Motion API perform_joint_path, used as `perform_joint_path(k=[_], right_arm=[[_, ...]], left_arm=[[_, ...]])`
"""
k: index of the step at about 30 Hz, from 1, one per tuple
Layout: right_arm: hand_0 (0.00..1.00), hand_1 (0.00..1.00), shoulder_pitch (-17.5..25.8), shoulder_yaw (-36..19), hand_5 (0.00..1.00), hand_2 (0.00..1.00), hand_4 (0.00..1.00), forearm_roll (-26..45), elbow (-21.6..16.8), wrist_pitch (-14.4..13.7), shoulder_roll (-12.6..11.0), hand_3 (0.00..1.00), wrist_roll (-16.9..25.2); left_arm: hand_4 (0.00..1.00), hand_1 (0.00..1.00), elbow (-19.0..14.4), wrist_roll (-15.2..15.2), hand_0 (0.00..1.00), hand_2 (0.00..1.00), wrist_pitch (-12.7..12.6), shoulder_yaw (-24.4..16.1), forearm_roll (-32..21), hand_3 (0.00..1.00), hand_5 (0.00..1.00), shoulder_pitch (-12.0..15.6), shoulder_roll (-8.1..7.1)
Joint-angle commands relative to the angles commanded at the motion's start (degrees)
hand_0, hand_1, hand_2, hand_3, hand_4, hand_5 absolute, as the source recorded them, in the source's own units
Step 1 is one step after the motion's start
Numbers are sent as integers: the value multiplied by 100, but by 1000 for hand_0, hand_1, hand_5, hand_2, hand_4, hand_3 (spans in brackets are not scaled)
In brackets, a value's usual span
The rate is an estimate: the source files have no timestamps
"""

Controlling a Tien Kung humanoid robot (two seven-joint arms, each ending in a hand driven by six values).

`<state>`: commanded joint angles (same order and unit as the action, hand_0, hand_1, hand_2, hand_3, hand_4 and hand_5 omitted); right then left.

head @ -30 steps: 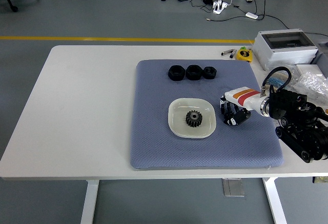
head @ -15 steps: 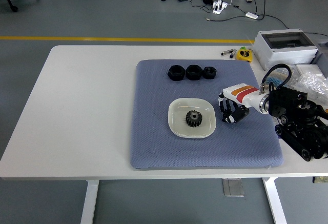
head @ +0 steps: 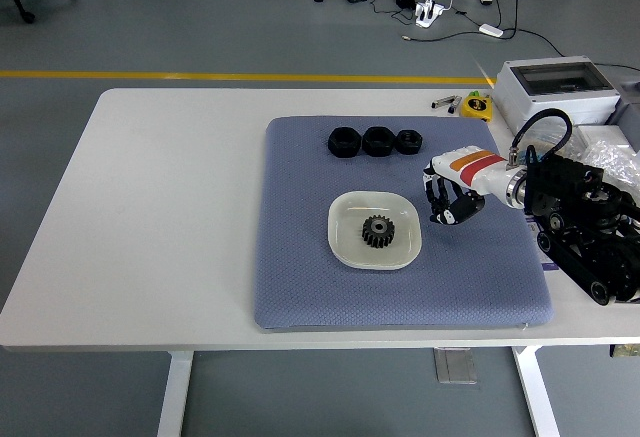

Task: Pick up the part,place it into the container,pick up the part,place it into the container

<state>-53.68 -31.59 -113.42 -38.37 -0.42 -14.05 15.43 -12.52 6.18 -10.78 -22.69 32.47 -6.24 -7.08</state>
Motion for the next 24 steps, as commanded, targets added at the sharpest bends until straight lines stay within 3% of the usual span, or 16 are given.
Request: perform_joint_path(k=[7, 14, 24], right_arm=[[171, 250, -80, -206, 147, 333, 827, -69, -369, -9, -26, 410, -25], [169, 249, -129, 44, 146, 332, 827, 622, -787, 190, 13, 411, -63], [172, 248, -276, 465, 148, 331, 825, 1008, -712, 388, 210, 412, -34]], left_arm=[[734, 761, 4, 1, 740, 786, -3, -9, 6, 696, 686, 0, -7], [735, 761, 8, 0, 740, 787, -9, -10, -1, 696, 686, 6, -8], [735, 759, 9, -4, 740, 786, -15, -10, -4, 696, 685, -9, -15]])
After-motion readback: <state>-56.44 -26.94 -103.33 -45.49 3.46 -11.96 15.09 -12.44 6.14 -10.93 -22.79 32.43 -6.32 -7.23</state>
